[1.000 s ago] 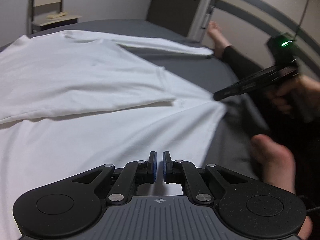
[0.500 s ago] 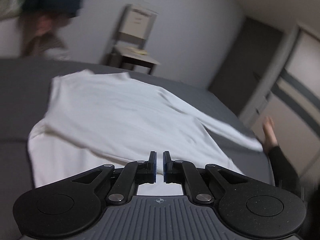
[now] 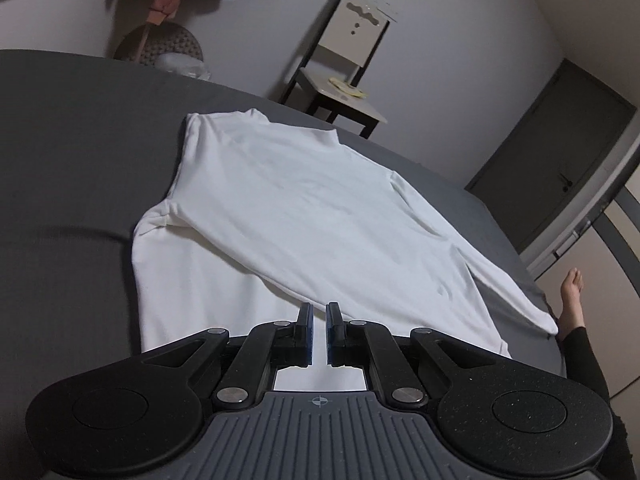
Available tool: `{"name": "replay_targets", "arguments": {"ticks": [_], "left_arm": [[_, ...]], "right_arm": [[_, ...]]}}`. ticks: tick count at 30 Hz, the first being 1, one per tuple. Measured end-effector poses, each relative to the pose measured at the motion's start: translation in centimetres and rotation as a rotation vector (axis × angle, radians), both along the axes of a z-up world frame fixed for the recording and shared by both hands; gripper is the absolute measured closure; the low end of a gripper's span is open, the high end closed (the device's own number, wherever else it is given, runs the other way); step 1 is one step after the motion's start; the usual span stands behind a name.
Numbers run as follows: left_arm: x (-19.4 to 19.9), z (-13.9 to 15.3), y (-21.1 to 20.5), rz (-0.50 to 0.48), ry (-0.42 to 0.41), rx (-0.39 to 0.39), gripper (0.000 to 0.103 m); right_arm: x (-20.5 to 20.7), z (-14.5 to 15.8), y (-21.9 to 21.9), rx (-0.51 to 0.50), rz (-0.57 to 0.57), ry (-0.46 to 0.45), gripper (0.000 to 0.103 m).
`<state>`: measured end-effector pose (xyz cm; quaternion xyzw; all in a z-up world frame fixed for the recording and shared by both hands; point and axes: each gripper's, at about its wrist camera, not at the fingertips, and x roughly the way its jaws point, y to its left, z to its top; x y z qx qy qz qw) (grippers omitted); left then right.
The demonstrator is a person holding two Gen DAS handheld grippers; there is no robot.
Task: Fold clothes
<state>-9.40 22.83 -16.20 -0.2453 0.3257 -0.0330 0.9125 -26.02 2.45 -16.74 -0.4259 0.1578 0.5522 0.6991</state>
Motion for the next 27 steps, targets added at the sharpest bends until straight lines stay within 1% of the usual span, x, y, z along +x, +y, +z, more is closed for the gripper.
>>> {"name": "replay_targets", "arguments": {"ticks": [1, 2, 3, 4, 9, 12, 13, 15, 17, 18, 20, 21, 22, 23, 26, 27], "left_arm": [[0.1, -0.1, 0.0, 0.003, 0.002, 0.0, 0.099], [0.1, -0.3, 0.1, 0.006, 0.005, 0.0, 0.099], [0.1, -0.3, 0.0, 0.004, 0.006, -0.004, 0.099], [0.2, -0.3, 0.0, 0.003, 0.008, -0.007, 0.099], [0.2, -0.3, 0.1, -0.003, 0.007, -0.02, 0.099], [0.4, -0.6, -0.1, -0.011, 0.016, -0.024, 0.099], [0.5, -0.7, -0.2, -0.015, 0.021, -0.023, 0.099], [0.5, -0.9, -0.5, -0.024, 0.028, -0.015, 0.099], [0.6, -1.1, -0.8, -0.036, 0.029, -0.001, 0.099], [0.6, -1.2, -0.9, -0.035, 0.032, 0.003, 0.099], [0.7, -1.3, -1.0, -0.034, 0.035, 0.005, 0.099], [0.8, -1.3, -1.1, -0.035, 0.034, 0.0, 0.099], [0.8, -1.3, -1.2, -0.039, 0.032, -0.005, 0.099], [0.8, -1.3, -1.4, -0.045, 0.03, -0.006, 0.099], [0.8, -1.3, -2.2, -0.07, 0.022, -0.008, 0.099], [0.9, -1.4, -2.5, -0.081, 0.02, -0.011, 0.099]], "right_arm": [[-0.1, -0.2, 0.1, 0.007, -0.003, -0.028, 0.081], [-0.1, -0.5, 0.1, 0.014, -0.005, -0.051, 0.085], [-0.1, -0.6, 0.2, 0.021, -0.008, -0.043, 0.088], [0.0, -0.6, 0.2, 0.028, -0.011, -0.032, 0.099], [-1.0, 0.6, -0.5, 0.04, 0.044, 0.094, 0.1], [0.1, -0.1, 0.5, 0.035, 0.009, 0.087, 0.1], [-0.1, -0.2, 0.5, 0.034, -0.004, 0.085, 0.095], [-0.4, 0.3, 0.2, 0.055, -0.028, 0.08, 0.083], [-0.1, 1.5, -0.8, 0.122, -0.068, 0.135, 0.051], [0.5, 2.4, -1.6, 0.169, -0.114, 0.187, 0.047], [2.7, 3.8, -4.0, 0.238, -0.247, 0.316, 0.048], [4.1, 4.3, -5.6, 0.254, -0.33, 0.353, 0.049], [5.5, 4.6, -7.4, 0.26, -0.419, 0.365, 0.051], [6.8, 4.8, -9.3, 0.248, -0.507, 0.352, 0.053], [11.0, 4.9, -15.7, 0.207, -0.788, 0.288, 0.054], [12.3, 4.8, -17.9, 0.186, -0.89, 0.285, 0.054]]}}
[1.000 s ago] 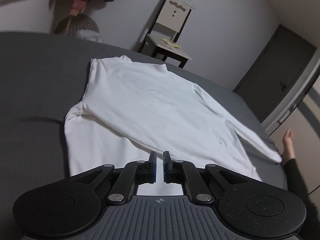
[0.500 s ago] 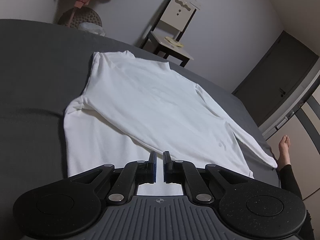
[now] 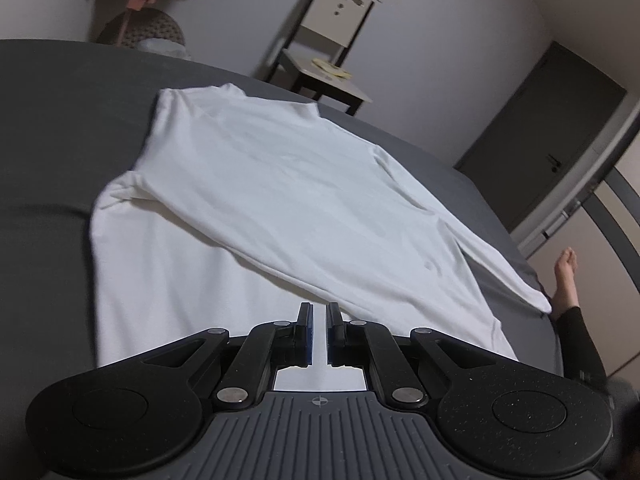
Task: Fold clothes
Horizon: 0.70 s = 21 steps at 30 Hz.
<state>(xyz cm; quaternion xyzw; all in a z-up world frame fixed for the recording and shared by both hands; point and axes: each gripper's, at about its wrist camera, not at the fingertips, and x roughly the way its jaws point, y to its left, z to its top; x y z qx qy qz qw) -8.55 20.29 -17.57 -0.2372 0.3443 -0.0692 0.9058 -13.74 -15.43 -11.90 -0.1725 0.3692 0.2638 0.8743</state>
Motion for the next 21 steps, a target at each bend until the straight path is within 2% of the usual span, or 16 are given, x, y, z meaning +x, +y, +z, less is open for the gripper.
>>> {"name": "replay_targets", "arguments": {"ticks": [1, 3, 6, 8, 10, 12, 15, 16, 18, 20, 21], "left_arm": [[0.0, -0.1, -0.3, -0.009, -0.001, -0.005, 0.099], [0.1, -0.3, -1.1, -0.027, -0.002, -0.014, 0.099], [0.2, -0.9, -2.4, -0.041, 0.019, -0.013, 0.099], [0.2, -1.3, -3.2, -0.05, 0.033, -0.011, 0.099], [-0.1, -0.6, -4.6, -0.037, 0.043, 0.039, 0.099], [-0.3, 0.6, -5.8, -0.028, 0.044, 0.072, 0.099], [-0.5, 3.9, -7.5, -0.02, -0.018, 0.08, 0.099], [-0.3, 4.9, -8.1, -0.022, -0.041, 0.072, 0.099], [0.1, 6.8, -9.3, -0.025, -0.066, 0.06, 0.099], [0.5, 8.5, -10.5, -0.028, -0.073, 0.054, 0.099], [0.7, 8.9, -10.9, -0.037, -0.093, 0.049, 0.099]], "right_arm": [[1.3, -0.2, -2.3, -0.024, -0.097, 0.023, 0.053], [3.0, -0.5, -5.7, -0.017, -0.215, 0.074, 0.054], [5.2, -1.8, -9.0, 0.124, -0.29, 0.221, 0.066], [6.0, -2.7, -10.1, 0.218, -0.314, 0.3, 0.089], [6.1, -3.2, -10.0, 0.241, -0.323, 0.315, 0.099], [5.8, -3.3, -10.4, 0.244, -0.332, 0.321, 0.1], [5.4, -3.1, -11.0, 0.221, -0.324, 0.305, 0.1], [5.3, -3.1, -11.0, 0.236, -0.322, 0.304, 0.099], [5.6, -3.2, -11.0, 0.295, -0.325, 0.312, 0.09], [5.9, -2.1, -12.4, 0.405, -0.371, 0.283, 0.054], [6.1, -1.5, -13.4, 0.444, -0.417, 0.239, 0.049]]}}
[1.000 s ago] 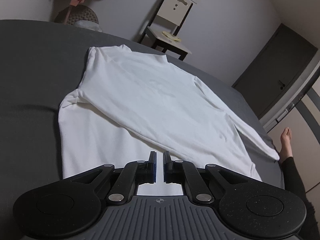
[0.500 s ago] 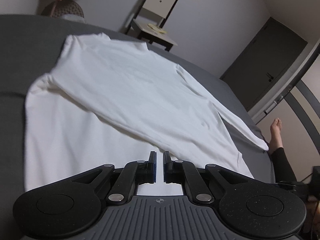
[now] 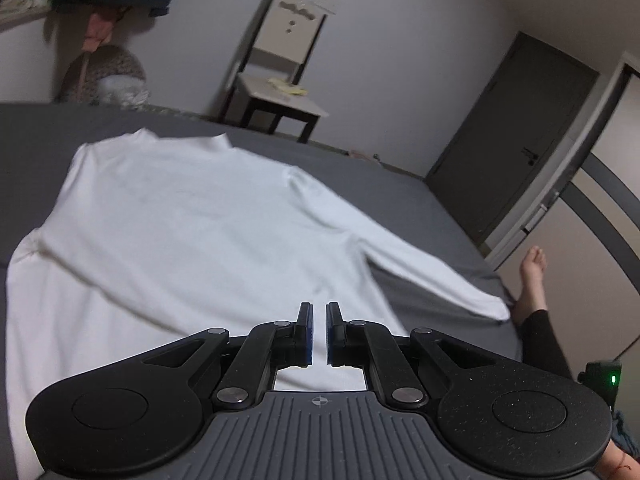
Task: Fold clothes
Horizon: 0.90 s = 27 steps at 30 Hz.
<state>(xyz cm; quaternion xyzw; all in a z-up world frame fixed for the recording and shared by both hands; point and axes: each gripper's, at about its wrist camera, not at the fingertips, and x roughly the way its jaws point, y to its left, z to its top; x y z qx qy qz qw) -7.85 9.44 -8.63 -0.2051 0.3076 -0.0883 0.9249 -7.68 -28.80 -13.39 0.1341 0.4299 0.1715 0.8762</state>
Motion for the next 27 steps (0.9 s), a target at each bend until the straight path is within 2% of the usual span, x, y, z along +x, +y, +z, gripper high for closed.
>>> {"name": "replay_targets", "arguments": {"ticks": [3, 6, 8, 10, 12, 13, 15, 19, 23, 27], "left_arm": [[0.5, 0.1, -0.3, -0.018, -0.061, -0.041, 0.099], [0.9, -2.7, 0.3, -0.023, -0.132, -0.115, 0.099], [0.8, -5.3, 1.2, -0.037, -0.136, -0.133, 0.099], [1.3, -7.3, 1.5, -0.052, -0.104, -0.123, 0.099], [2.5, -8.2, 2.1, -0.05, -0.035, -0.118, 0.099], [2.8, -8.4, 2.3, -0.052, -0.036, -0.124, 0.099], [3.2, -8.8, 2.7, -0.049, -0.05, -0.125, 0.099], [4.2, -9.5, 3.2, -0.056, -0.043, -0.126, 0.099], [4.3, -9.5, 3.4, -0.072, -0.031, -0.117, 0.099], [4.0, -9.1, 3.4, -0.073, -0.042, -0.113, 0.099]], "right_arm": [[2.6, 1.5, -4.1, 0.018, -0.246, -0.064, 0.049], [6.7, 1.7, -9.0, 0.015, -0.452, -0.071, 0.049], [9.5, 1.7, -11.9, -0.012, -0.55, -0.086, 0.05], [12.1, 1.7, -14.1, -0.056, -0.607, -0.129, 0.049], [14.4, 1.7, -15.9, -0.074, -0.648, -0.162, 0.049], [15.7, 1.6, -16.9, -0.072, -0.664, -0.165, 0.049], [18.3, 1.3, -18.4, -0.076, -0.672, -0.111, 0.049], [22.9, -0.1, -18.5, -0.178, -0.58, 0.043, 0.059], [25.1, -1.2, -17.2, -0.335, -0.516, 0.092, 0.062], [25.9, -2.9, -16.7, -0.341, -0.478, 0.137, 0.068]]}}
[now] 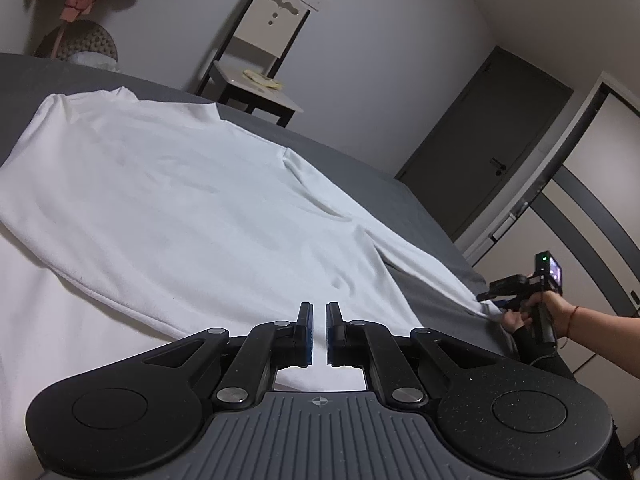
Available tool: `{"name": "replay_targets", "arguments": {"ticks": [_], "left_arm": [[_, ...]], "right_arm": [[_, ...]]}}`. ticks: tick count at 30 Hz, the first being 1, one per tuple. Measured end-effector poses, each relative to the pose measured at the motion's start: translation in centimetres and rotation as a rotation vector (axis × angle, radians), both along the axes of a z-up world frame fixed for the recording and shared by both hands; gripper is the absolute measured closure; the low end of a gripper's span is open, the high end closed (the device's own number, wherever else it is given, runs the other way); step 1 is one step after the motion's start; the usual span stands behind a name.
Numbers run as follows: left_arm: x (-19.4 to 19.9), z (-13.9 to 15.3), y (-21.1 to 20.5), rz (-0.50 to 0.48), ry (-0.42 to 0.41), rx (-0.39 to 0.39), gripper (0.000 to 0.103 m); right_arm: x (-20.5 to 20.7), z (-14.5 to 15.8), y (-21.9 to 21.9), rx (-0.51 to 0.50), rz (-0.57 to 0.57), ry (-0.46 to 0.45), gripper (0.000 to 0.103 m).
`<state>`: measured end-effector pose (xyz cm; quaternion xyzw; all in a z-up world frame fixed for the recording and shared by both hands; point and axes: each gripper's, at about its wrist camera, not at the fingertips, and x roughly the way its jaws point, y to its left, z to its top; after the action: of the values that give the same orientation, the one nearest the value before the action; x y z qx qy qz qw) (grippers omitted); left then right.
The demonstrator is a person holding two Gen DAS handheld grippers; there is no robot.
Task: Fold clothes
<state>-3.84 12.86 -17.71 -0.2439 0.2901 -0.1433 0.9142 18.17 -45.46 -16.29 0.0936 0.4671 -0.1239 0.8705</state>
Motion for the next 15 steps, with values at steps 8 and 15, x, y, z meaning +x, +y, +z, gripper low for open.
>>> {"name": "replay_targets", "arguments": {"ticks": [8, 15], "left_arm": [[-0.5, 0.9, 1.2, 0.102, -0.01, 0.002, 0.099], [-1.6, 2.1, 3.7, 0.258, 0.004, -0.003, 0.099]], "right_arm": [[-2.3, 3.1, 2.6, -0.081, 0.126, -0.148, 0.095], [-6.4, 13.4, 11.8, 0.002, 0.377, -0.415, 0.095]]}}
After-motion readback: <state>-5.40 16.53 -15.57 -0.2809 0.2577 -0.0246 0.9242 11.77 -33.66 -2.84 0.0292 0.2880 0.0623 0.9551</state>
